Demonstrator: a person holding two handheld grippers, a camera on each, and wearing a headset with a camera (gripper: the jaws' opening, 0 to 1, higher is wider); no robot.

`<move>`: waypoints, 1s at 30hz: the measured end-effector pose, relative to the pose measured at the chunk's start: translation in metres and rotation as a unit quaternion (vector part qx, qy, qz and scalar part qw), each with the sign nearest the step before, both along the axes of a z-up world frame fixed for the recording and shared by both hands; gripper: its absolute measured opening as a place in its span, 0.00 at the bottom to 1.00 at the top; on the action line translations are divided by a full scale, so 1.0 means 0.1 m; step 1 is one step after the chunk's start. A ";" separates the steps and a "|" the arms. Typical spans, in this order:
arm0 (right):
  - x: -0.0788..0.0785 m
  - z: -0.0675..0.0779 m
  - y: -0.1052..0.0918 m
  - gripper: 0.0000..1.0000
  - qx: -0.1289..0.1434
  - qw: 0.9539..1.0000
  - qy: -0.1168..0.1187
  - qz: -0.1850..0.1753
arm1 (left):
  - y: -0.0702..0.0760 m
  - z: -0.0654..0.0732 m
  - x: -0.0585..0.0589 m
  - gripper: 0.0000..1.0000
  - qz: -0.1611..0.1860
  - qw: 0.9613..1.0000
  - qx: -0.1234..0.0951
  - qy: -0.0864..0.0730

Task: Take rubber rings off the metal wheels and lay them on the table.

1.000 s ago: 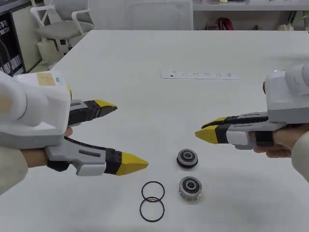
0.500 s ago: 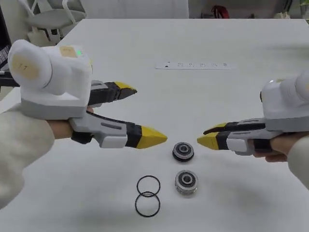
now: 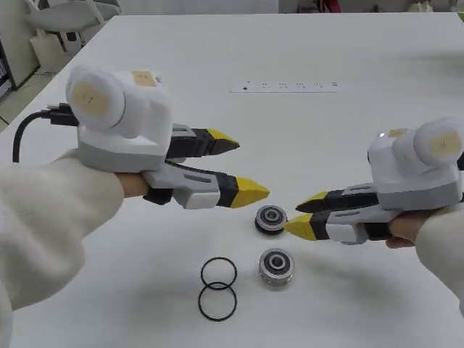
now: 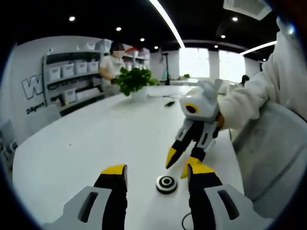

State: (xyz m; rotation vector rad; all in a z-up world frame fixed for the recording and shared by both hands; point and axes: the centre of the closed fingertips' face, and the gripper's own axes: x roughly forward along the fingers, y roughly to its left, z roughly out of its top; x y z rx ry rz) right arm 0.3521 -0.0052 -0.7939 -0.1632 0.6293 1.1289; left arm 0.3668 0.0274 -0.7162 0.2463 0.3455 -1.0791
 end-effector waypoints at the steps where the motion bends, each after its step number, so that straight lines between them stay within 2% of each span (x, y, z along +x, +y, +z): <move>1: -0.01 -0.01 0.00 0.24 -0.002 1.000 -0.002 0.002 | -0.02 -0.02 0.00 0.51 -0.002 1.000 0.001 0.001; 10: 0.00 -0.07 0.02 0.23 -0.005 1.000 0.000 0.007 | -0.16 -0.23 -0.03 0.41 -0.023 1.000 0.016 0.009; 12: 0.00 -0.07 0.03 0.23 -0.004 1.000 -0.002 0.007 | -0.20 -0.28 -0.04 0.39 -0.030 0.999 0.023 0.008; 14: 0.01 -0.07 0.03 0.22 -0.002 1.000 -0.003 0.006 | -0.22 -0.32 -0.03 0.36 -0.035 0.999 0.030 0.000; 17: 0.02 -0.07 0.02 0.21 0.000 1.000 -0.003 0.004 | -0.26 -0.39 -0.03 0.32 -0.038 0.999 0.035 0.002; 23: 0.04 -0.07 0.02 0.19 0.007 1.000 -0.001 -0.002 | -0.30 -0.55 -0.03 0.27 -0.044 0.998 0.050 0.011; 26: 0.04 -0.07 0.02 0.18 0.010 1.000 0.002 -0.003 | -0.27 -0.65 -0.03 0.23 -0.044 0.996 0.072 0.011; 30: 0.03 -0.08 0.03 0.17 0.008 1.000 0.002 0.000 | -0.28 -0.70 -0.04 0.19 -0.043 0.996 0.072 0.018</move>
